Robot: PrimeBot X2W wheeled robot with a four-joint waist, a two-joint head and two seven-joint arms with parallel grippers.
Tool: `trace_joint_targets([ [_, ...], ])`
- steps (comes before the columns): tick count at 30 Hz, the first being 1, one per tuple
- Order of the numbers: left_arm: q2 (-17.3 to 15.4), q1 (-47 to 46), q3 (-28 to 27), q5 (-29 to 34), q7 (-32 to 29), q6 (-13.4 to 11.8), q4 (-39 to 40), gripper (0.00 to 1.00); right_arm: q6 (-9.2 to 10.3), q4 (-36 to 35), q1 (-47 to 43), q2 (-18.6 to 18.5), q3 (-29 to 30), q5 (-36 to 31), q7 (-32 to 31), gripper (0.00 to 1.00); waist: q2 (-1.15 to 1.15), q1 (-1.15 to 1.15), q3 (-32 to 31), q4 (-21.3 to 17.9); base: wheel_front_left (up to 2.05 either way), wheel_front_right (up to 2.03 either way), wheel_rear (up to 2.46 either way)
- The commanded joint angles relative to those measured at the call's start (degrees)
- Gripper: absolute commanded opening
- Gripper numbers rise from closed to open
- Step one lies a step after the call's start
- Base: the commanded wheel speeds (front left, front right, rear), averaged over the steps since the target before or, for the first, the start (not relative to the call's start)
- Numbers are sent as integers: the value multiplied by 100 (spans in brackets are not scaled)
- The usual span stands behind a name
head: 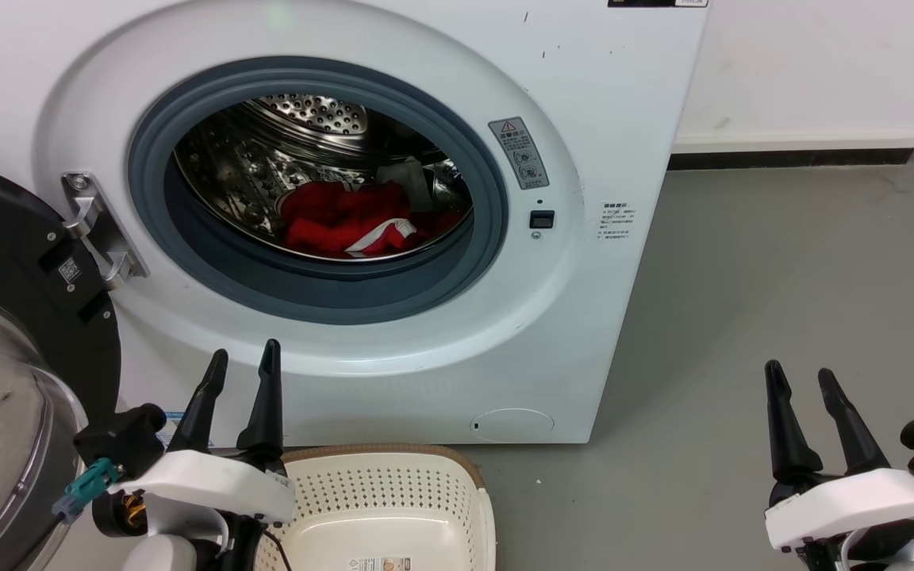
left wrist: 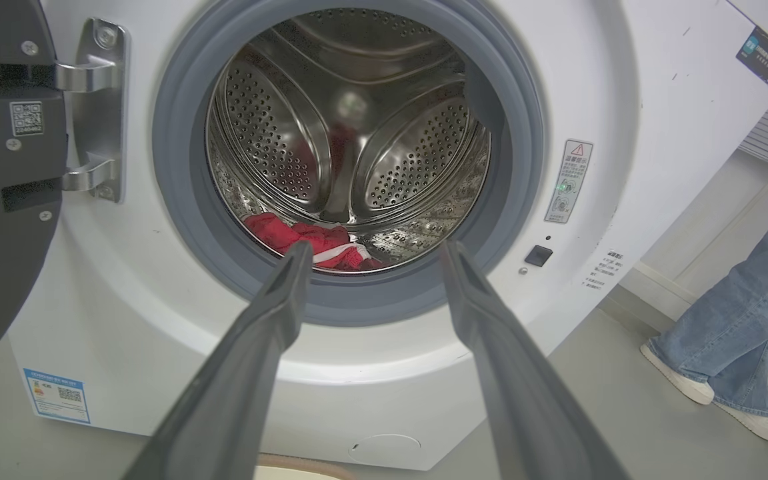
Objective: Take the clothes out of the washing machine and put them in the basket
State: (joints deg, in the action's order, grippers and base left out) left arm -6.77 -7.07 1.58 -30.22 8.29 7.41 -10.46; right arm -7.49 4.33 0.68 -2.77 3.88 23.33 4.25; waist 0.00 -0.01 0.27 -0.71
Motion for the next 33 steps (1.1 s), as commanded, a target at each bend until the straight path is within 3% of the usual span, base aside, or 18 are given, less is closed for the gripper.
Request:
trace_joint_targets([
  [1,-43,-112,21,189,66,11,26,100,0,-91,-8,-18,2,-203,45,100,0,1,-3,0,0,0,0],
  [33,-76,-125,-15,1785,472,-19,-226,100,1,-273,-163,-17,3,-1830,228,100,0,1,-21,-25,0,0,0],
])
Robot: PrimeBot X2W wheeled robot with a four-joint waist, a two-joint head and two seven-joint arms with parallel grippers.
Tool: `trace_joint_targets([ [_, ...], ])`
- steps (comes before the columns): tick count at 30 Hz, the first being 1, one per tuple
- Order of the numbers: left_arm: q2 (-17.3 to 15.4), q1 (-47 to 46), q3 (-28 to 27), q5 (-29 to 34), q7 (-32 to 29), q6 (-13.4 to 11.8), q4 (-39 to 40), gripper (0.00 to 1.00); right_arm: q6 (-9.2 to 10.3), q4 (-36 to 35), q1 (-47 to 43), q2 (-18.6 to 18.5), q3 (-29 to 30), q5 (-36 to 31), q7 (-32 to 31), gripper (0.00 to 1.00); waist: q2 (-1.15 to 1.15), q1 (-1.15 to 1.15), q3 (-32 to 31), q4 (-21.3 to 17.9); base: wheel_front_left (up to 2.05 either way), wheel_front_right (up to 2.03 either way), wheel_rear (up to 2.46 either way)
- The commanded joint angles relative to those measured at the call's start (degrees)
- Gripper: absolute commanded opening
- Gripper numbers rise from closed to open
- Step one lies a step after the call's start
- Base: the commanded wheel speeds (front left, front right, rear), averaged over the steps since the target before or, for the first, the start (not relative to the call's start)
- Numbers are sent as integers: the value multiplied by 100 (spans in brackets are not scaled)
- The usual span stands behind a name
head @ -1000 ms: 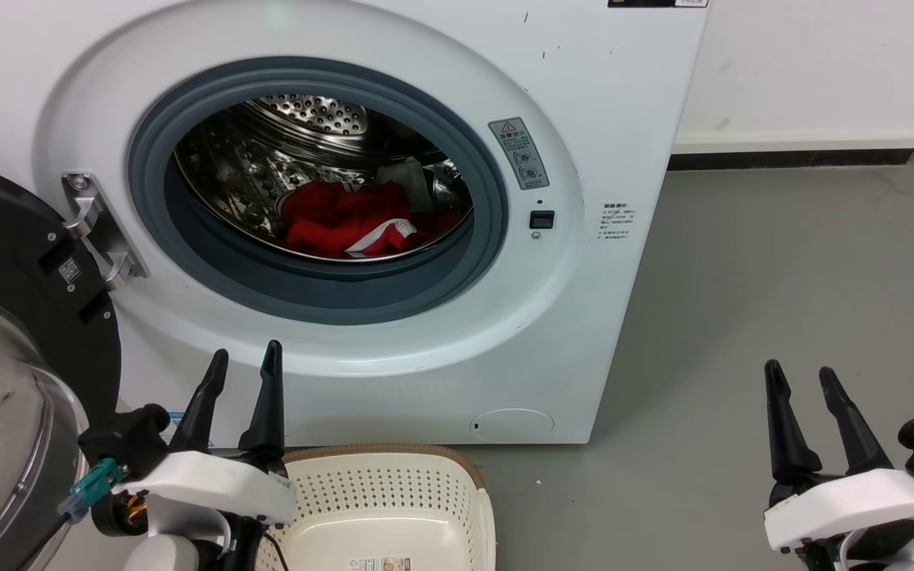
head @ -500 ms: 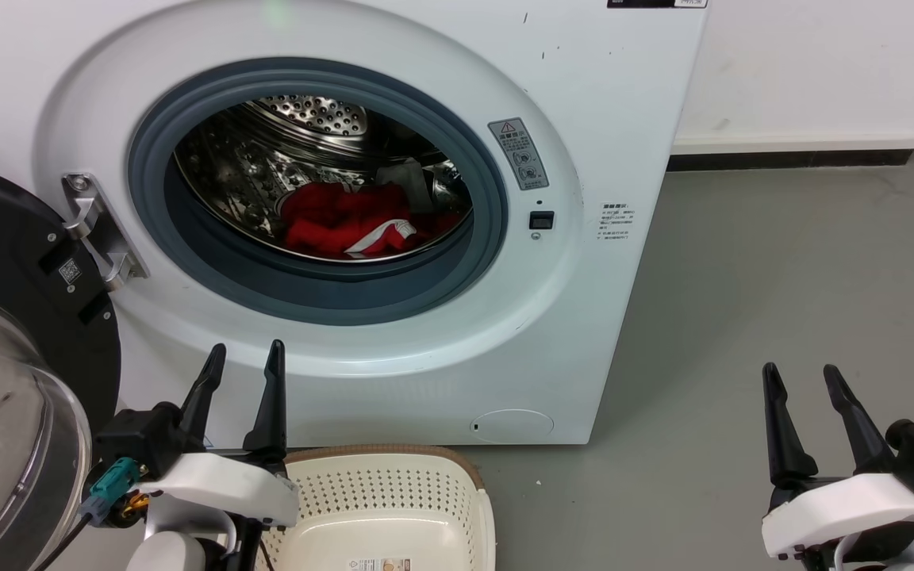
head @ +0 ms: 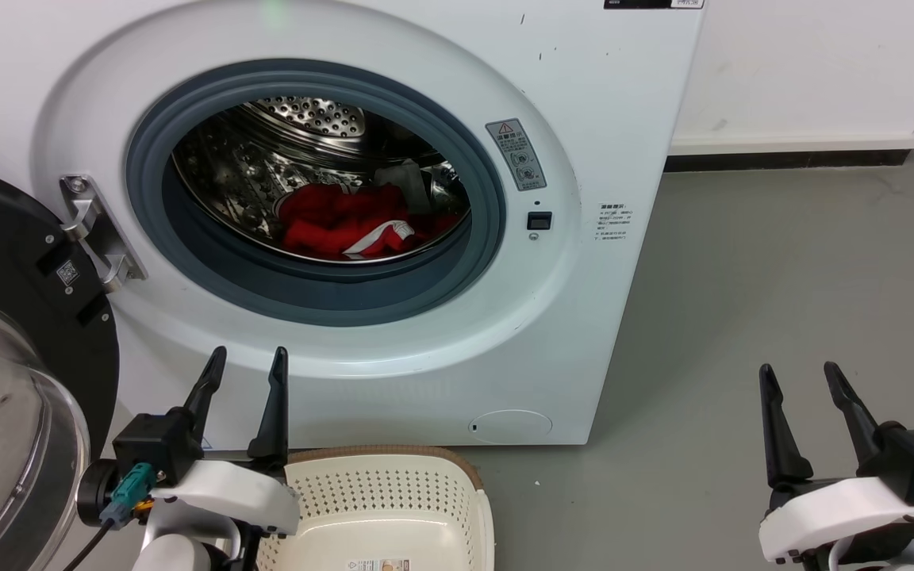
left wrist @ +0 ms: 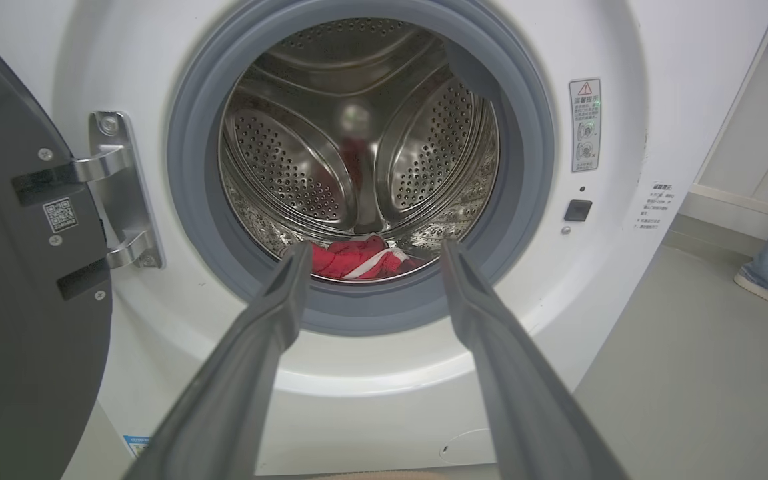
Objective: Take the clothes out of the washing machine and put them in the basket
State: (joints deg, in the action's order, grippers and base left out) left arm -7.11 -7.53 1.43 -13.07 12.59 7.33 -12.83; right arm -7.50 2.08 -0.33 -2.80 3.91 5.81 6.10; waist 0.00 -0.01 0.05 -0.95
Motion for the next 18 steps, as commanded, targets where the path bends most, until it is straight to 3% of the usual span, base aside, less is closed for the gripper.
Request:
trace_joint_targets([
  [1,-35,-78,-6,93,46,-10,-23,100,1,-49,-65,-15,-1,-119,50,100,0,1,1,-1,0,0,0],
  [18,-10,-108,-9,675,239,3,-206,100,2,-33,-103,-13,61,-607,180,100,0,1,3,10,0,0,0],
])
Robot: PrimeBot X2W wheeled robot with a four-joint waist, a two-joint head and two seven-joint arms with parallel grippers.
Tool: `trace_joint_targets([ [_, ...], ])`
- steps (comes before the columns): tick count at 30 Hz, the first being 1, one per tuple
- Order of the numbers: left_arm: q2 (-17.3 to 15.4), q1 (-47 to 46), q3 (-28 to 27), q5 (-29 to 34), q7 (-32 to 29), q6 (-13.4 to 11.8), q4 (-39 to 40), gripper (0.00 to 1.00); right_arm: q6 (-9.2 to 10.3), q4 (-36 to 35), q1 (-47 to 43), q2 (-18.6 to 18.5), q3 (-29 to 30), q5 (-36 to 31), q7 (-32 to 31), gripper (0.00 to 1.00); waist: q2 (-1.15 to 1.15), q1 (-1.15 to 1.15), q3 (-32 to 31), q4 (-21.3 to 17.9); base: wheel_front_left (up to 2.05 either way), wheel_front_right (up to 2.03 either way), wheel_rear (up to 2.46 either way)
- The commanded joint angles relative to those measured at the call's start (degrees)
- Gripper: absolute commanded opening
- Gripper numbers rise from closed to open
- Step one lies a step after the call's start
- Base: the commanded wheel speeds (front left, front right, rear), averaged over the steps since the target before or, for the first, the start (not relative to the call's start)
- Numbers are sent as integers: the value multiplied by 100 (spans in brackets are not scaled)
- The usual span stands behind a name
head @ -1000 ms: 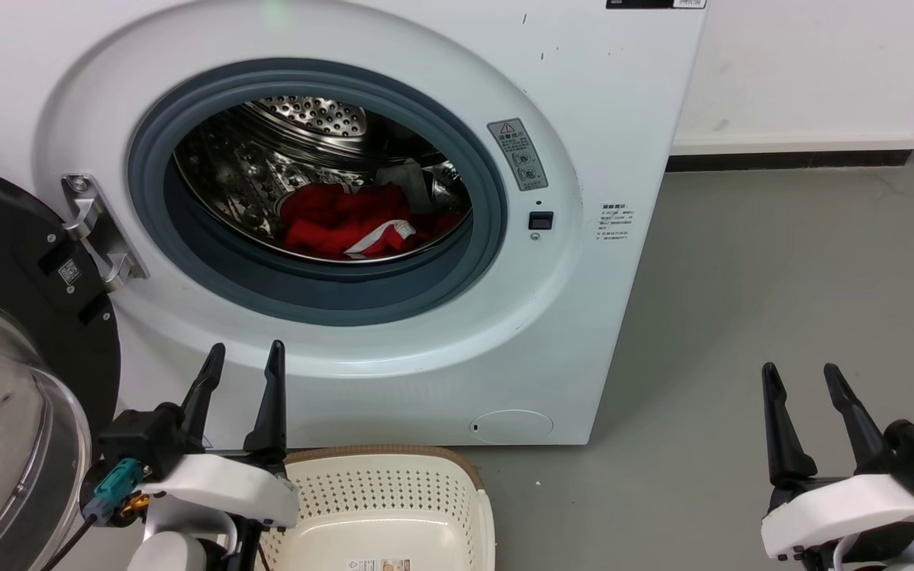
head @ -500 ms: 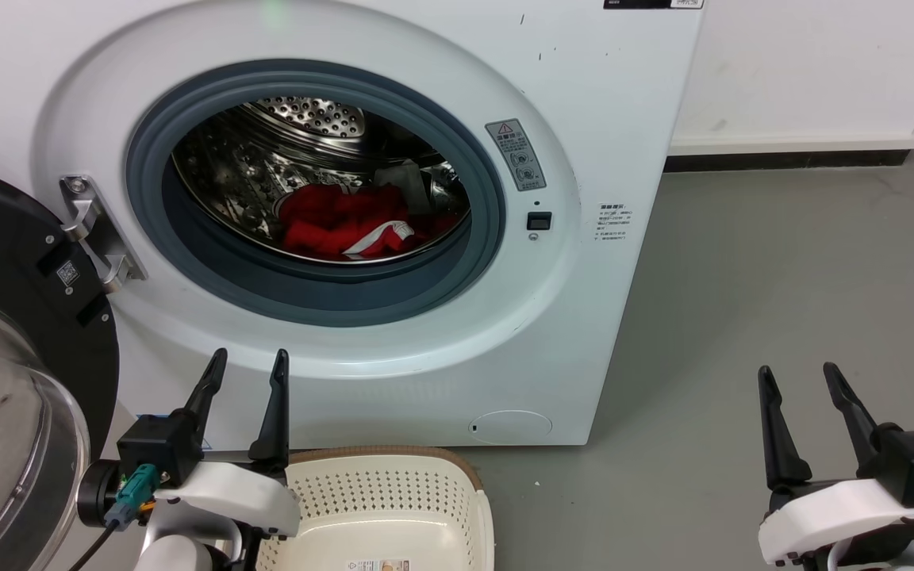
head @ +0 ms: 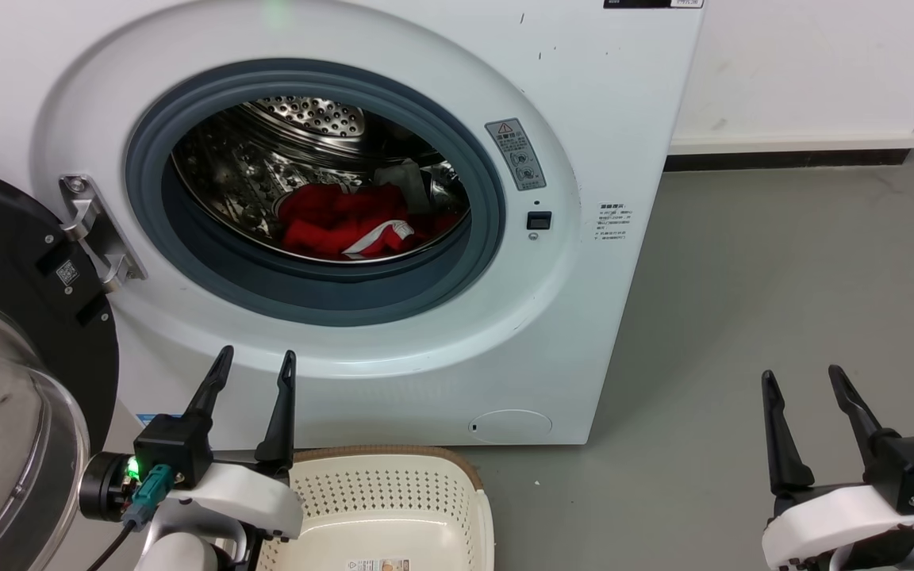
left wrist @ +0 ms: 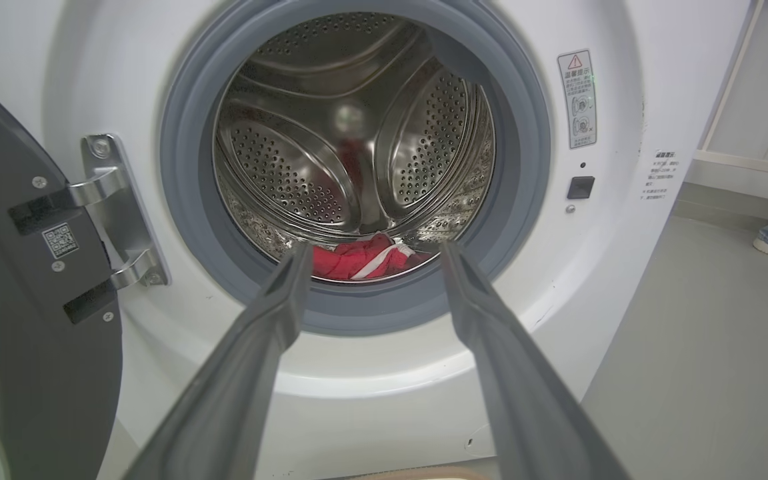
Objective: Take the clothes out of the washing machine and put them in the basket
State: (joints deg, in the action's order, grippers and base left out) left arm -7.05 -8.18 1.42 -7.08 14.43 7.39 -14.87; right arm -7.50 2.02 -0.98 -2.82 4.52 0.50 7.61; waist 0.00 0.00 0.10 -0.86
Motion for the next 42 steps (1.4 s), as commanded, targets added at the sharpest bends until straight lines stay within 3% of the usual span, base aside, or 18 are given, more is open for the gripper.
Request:
trace_joint_targets([
  [1,-7,-38,-22,95,53,-2,-19,100,2,-18,-42,-11,1,-98,47,100,0,0,-5,1,0,0,0],
  [33,121,-132,-292,219,80,-41,-218,100,2,131,76,-10,22,50,74,100,0,0,53,57,0,0,0],
  [42,9,-877,-253,219,79,-28,-546,100,2,79,383,-9,-142,158,160,100,0,0,529,-190,0,0,0],
])
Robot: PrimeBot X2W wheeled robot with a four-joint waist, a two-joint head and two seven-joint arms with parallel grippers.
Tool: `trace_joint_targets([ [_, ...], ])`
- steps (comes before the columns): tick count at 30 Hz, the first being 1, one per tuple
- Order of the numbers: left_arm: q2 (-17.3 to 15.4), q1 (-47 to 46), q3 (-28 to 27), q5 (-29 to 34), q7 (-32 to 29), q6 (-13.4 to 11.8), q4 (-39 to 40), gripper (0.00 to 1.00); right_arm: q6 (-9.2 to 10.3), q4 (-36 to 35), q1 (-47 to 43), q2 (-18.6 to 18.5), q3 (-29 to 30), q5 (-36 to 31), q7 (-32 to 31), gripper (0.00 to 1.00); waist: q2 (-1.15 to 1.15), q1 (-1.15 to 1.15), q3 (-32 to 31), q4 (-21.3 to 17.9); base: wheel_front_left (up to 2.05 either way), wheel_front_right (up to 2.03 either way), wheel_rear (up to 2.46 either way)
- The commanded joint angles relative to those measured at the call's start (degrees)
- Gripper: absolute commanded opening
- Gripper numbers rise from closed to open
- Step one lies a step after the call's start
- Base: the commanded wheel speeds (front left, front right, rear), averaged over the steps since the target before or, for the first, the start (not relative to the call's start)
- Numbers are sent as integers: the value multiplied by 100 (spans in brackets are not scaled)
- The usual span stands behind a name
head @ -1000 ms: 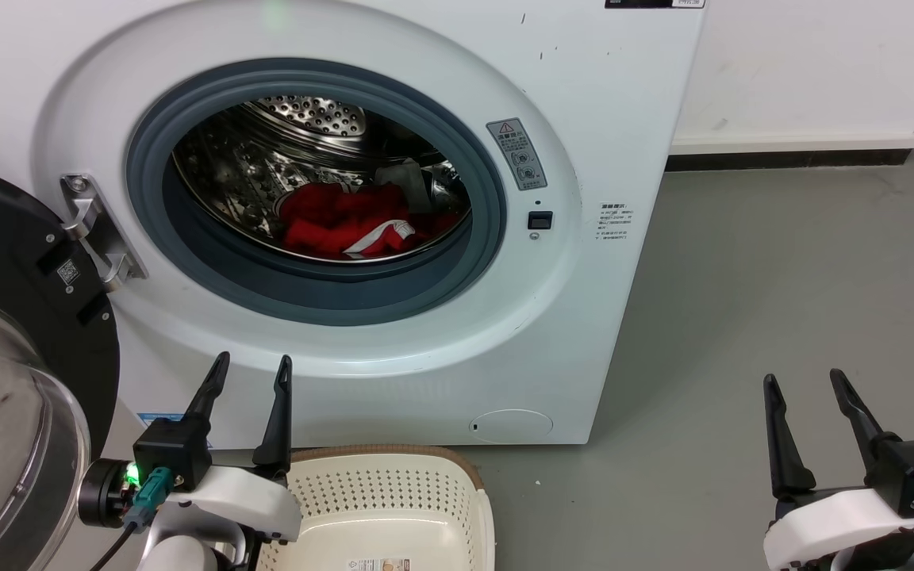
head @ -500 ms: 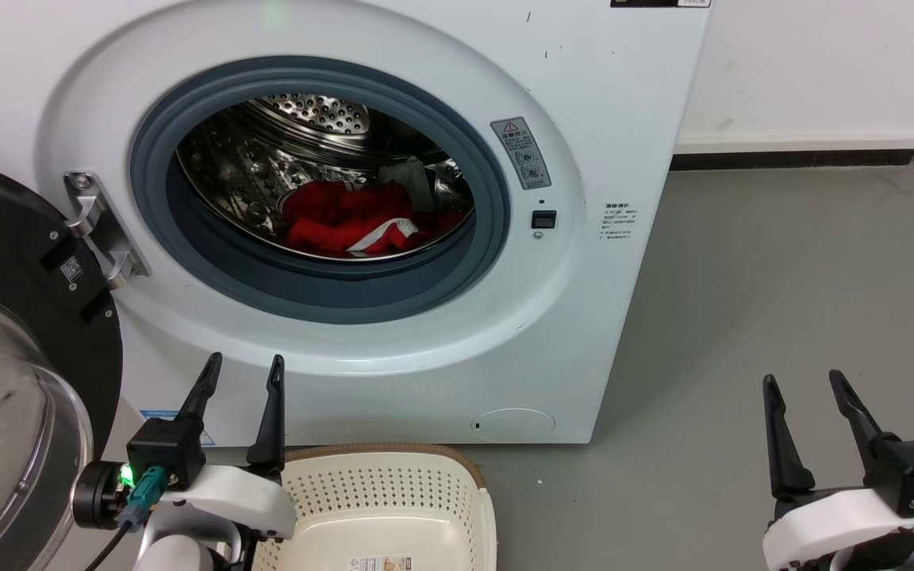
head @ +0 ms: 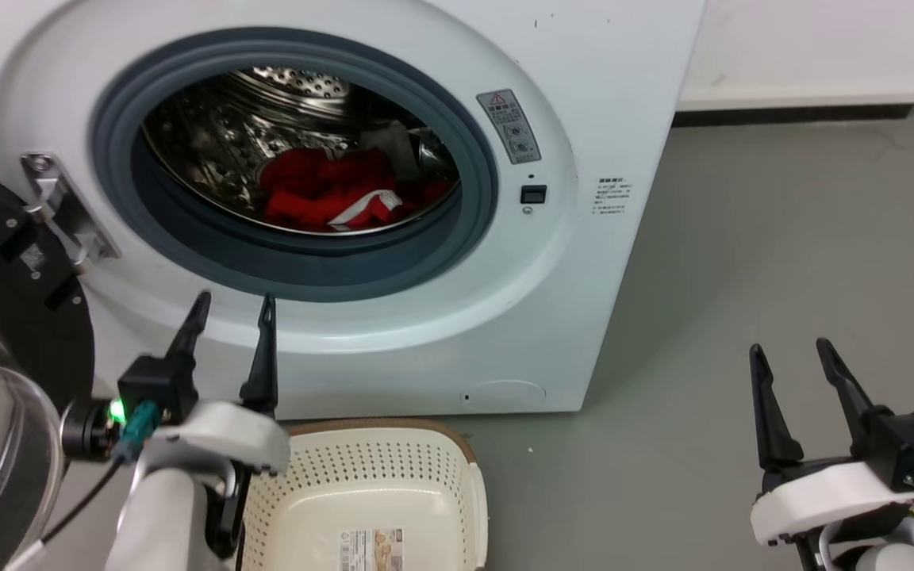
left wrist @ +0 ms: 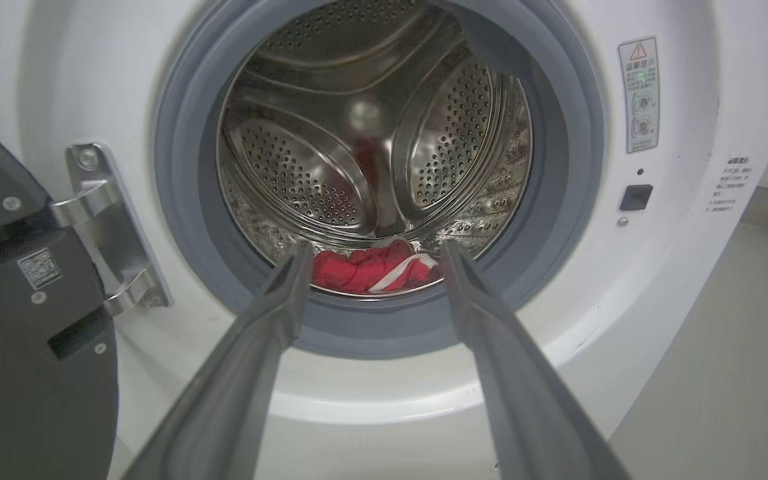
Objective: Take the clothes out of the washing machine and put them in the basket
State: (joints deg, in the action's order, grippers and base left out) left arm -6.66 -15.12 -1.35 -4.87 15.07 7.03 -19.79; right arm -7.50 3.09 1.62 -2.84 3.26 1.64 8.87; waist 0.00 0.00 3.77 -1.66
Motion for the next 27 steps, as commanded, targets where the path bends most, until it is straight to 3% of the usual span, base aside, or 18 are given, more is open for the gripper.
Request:
trace_joint_targets([
  [1,-63,-324,38,-6,15,12,-142,100,2,-28,160,-7,-34,52,42,100,0,0,233,-155,0,0,0],
  [6,-241,-1017,85,-62,-81,25,-584,100,2,-11,356,-6,-107,85,106,100,0,0,564,-379,0,0,0],
  [13,-755,-2220,215,-228,-371,41,-1395,100,2,130,664,-4,-225,352,292,100,0,0,1232,-873,0,0,0],
  [27,-2073,-4111,857,-1030,-1808,44,-2569,100,2,513,1251,2,-563,947,626,100,0,0,2478,-1888,0,0,0],
])
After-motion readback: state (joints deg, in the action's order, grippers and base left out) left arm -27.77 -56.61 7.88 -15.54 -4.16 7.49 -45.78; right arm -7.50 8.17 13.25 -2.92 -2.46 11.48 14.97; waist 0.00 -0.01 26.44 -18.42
